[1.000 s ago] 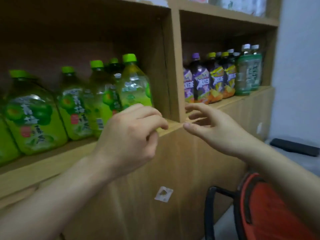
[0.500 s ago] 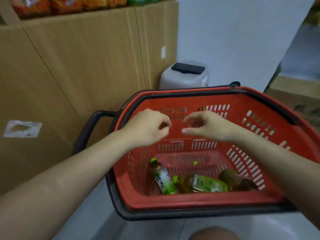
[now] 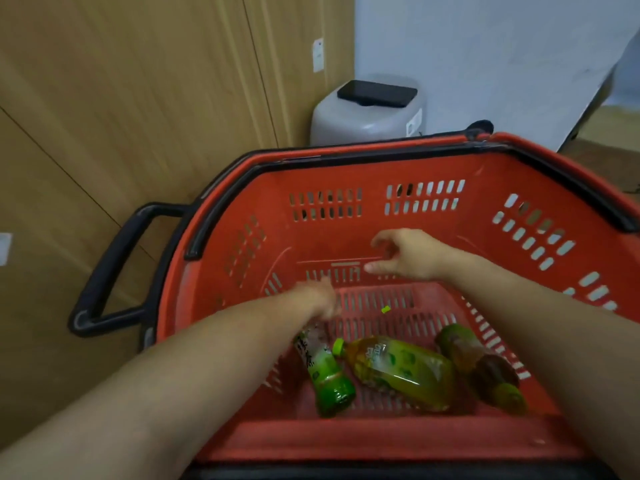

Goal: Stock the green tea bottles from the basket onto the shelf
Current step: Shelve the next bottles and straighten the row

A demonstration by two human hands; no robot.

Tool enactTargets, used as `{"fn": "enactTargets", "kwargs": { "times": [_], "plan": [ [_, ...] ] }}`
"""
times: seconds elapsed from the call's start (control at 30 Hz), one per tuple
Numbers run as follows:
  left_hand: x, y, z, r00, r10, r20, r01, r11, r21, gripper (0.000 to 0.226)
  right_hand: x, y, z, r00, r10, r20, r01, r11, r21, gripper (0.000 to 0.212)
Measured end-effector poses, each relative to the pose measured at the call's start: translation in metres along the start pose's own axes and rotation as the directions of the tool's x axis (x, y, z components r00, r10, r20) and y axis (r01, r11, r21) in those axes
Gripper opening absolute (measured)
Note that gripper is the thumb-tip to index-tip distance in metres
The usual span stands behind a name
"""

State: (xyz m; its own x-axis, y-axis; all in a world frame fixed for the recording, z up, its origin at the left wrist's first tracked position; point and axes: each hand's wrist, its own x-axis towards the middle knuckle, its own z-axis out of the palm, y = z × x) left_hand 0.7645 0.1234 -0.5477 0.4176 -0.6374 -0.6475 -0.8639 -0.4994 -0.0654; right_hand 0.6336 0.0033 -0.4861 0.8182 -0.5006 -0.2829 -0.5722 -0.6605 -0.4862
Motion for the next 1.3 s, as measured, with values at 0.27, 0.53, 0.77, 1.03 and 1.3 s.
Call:
{"fn": "enactTargets", "kwargs": {
  "times": [0.27,0.53,0.77,1.03,1.3],
  "plan": [
    [0.043,-0.009,0.072,0.978,-0.206,-0.036,0.185,0.932,-0.311,0.101,0.011,-0.012,0.001,0.996,-0.024,-0.087,0.033,0.993,0.110,0.053],
    [0.015,0.005,-0.014,0.892,0.071,-0.447,-0.338,0.762,-0.553,0.105,0.004,0.006,0.016,0.987,0.161,0.017,-0.152,0.886,0.439,0.081],
    [0.006,0.040,-0.041,0.881,0.226,-0.416,-0.443,0.082,-0.893,0.107,-0.002,0.019,0.007,0.973,0.230,-0.036,-0.132,0.673,0.728,0.064],
    [0.008,0.060,0.060,0.856,0.513,0.066,-0.484,0.840,-0.243,0.096,-0.012,0.027,-0.036,0.975,0.192,-0.109,-0.126,0.890,0.438,0.104],
    [0.000,0.053,0.055,0.792,0.608,-0.049,-0.603,0.793,0.087,0.076,-0.011,0.023,-0.032,0.982,0.140,-0.123,-0.056,0.851,0.522,0.101]
  ]
}}
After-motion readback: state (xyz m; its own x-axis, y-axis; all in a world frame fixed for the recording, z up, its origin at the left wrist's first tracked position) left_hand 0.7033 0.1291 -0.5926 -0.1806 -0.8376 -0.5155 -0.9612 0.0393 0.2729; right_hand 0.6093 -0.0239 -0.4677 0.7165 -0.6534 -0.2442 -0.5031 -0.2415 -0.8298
